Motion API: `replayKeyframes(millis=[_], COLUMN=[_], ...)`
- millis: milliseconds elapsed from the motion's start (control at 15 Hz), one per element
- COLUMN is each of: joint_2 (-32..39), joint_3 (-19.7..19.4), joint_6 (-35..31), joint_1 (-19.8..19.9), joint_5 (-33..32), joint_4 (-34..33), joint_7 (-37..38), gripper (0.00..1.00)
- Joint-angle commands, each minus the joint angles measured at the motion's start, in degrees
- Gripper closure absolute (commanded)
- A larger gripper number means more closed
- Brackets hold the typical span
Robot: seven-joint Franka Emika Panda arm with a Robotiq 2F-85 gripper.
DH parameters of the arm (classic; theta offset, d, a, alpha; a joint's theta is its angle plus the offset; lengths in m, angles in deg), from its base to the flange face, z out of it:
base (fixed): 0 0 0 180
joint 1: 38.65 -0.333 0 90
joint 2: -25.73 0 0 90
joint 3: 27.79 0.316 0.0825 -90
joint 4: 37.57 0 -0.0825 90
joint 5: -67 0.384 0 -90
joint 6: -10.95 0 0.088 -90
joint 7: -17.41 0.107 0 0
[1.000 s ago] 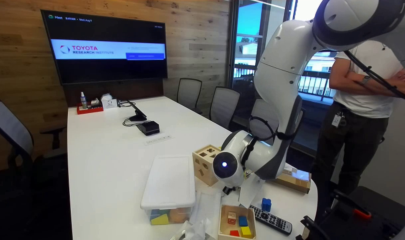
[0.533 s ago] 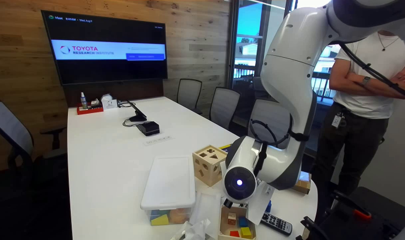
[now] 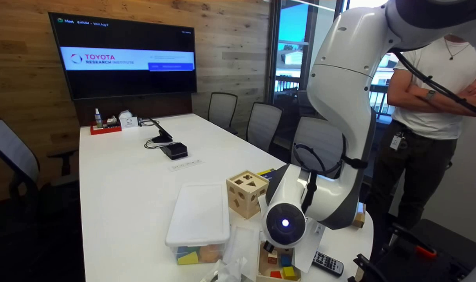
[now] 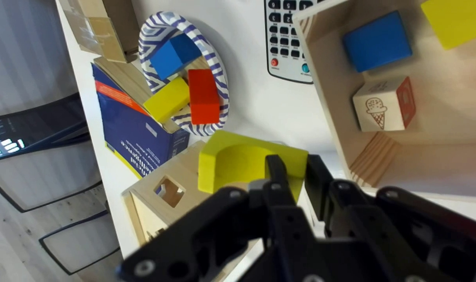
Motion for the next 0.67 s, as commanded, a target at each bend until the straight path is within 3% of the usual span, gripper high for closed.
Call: replayKeyframes(millis=[0, 600], joint_2=[-1.49, 1.83], joint_3=[1.13, 2.43], joint_6=[1.29, 2.73], joint_1=[-0.10, -1.90], joint_5=[-0.78, -1.68], joint_4=[1.56, 1.63], joint_7=[-0.38, -0.71], gripper=[0.95, 0.95])
